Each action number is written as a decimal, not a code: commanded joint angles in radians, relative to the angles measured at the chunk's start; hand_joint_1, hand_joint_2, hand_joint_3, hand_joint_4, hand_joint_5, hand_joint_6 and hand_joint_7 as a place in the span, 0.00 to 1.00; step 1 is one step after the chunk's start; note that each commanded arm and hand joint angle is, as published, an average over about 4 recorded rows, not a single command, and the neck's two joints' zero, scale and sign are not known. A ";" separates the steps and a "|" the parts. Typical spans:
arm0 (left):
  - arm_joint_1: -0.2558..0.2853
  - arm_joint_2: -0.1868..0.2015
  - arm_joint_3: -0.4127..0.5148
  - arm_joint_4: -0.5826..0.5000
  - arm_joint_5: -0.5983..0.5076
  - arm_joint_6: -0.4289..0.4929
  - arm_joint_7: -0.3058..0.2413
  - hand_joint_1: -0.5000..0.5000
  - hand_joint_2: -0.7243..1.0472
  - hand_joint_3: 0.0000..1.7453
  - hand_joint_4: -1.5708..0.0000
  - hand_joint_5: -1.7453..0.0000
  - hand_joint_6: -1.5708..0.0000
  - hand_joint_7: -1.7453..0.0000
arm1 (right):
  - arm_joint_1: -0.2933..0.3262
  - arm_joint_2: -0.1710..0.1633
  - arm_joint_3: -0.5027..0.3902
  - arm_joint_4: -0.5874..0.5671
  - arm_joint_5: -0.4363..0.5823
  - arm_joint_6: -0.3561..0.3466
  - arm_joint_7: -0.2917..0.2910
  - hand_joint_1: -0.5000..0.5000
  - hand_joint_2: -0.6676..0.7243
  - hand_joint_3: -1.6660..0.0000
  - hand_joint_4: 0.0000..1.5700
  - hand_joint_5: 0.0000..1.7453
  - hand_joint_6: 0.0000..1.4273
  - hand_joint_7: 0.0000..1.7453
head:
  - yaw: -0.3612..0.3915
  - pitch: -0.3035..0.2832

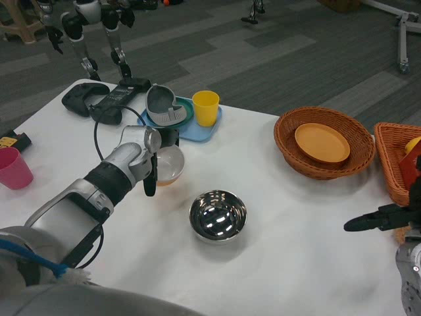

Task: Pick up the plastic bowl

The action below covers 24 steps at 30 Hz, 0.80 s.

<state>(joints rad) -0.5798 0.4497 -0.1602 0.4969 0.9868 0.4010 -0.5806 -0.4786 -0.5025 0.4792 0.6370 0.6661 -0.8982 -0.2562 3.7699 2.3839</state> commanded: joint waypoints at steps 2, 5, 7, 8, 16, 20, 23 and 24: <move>-0.003 0.034 -0.020 -0.067 -0.023 0.011 -0.026 0.42 0.65 0.26 1.00 0.00 1.00 0.14 | -0.019 -0.010 0.015 0.020 0.001 -0.008 -0.001 0.04 1.00 1.00 0.00 0.00 0.00 0.00 | -0.026 0.100; -0.004 0.037 -0.021 -0.093 -0.031 0.011 -0.036 0.42 0.65 0.29 1.00 0.00 1.00 0.13 | -0.030 -0.010 0.025 0.031 0.001 -0.008 -0.001 0.04 1.00 1.00 0.00 0.00 0.00 0.00 | -0.056 0.187; -0.005 0.038 -0.021 -0.103 -0.037 0.011 -0.039 0.42 0.65 0.30 1.00 0.00 1.00 0.14 | -0.039 -0.010 0.034 0.041 0.001 -0.007 -0.001 0.04 1.00 1.00 0.00 0.00 0.00 0.00 | -0.090 0.249; -0.006 0.038 -0.021 -0.105 -0.039 0.011 -0.040 0.42 0.65 0.30 1.00 0.00 1.00 0.15 | -0.042 -0.010 0.038 0.046 0.001 -0.007 -0.001 0.04 1.00 1.00 0.00 0.00 0.00 0.00 | -0.113 0.281; -0.020 0.036 -0.025 -0.106 -0.061 0.012 -0.042 0.42 0.65 0.30 1.00 0.00 1.00 0.14 | -0.068 -0.011 0.058 0.061 -0.004 0.008 0.004 0.04 1.00 1.00 0.00 0.00 0.00 0.00 | -0.303 0.349; -0.027 0.037 -0.039 -0.106 -0.074 0.012 -0.043 0.42 0.65 0.30 1.00 0.00 1.00 0.12 | -0.076 -0.011 0.057 0.057 -0.016 0.027 0.024 0.04 1.00 1.00 0.00 0.00 0.00 0.00 | -0.425 0.338; -0.033 0.037 -0.047 -0.106 -0.086 0.012 -0.044 0.42 0.65 0.30 1.00 0.00 1.00 0.12 | -0.085 -0.012 0.056 0.050 -0.028 0.047 0.052 0.04 1.00 1.00 0.00 0.00 0.00 0.00 | -0.510 0.320; -0.036 0.037 -0.050 -0.106 -0.090 0.012 -0.044 0.42 0.65 0.30 1.00 0.00 1.00 0.12 | -0.088 -0.013 0.056 0.049 -0.030 0.053 0.060 0.04 1.00 1.00 0.00 0.00 0.00 0.00 | -0.529 0.315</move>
<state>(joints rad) -0.5952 0.4762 -0.2072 0.3938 0.9049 0.4099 -0.6214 -0.5473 -0.5049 0.5326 0.6939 0.6412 -0.8588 -0.2075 3.2646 2.7038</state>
